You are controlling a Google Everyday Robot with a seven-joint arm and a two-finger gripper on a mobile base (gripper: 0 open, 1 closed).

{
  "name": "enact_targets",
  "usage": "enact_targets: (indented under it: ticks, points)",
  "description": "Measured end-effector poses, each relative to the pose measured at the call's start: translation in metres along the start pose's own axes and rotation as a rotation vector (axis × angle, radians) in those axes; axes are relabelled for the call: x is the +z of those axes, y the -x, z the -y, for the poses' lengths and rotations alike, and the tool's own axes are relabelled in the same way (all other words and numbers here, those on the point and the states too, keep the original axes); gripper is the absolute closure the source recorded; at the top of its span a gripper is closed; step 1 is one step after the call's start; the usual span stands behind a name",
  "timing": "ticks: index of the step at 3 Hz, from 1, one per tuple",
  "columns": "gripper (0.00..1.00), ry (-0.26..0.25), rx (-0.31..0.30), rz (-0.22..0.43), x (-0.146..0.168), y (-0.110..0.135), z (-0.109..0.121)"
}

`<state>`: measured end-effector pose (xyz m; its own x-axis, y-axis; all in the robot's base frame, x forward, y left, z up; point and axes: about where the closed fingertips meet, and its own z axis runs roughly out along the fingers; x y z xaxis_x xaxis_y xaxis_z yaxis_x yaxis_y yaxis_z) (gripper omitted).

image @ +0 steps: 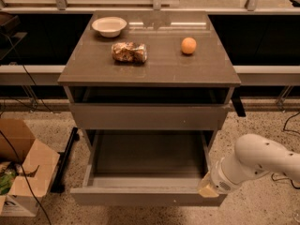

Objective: Close middle drawer

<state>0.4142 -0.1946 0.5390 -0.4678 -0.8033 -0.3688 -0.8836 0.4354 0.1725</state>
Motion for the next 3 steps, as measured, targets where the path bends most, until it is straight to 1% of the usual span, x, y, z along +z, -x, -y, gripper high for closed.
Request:
enact_targets:
  ticks: [1, 2, 3]
  points:
    - [1.00, 0.023, 0.034, -0.060, 0.038, -0.024, 0.008]
    - [1.00, 0.058, 0.091, -0.103, 0.074, -0.052, 0.016]
    - [1.00, 0.077, 0.127, -0.100, 0.100, -0.063, 0.027]
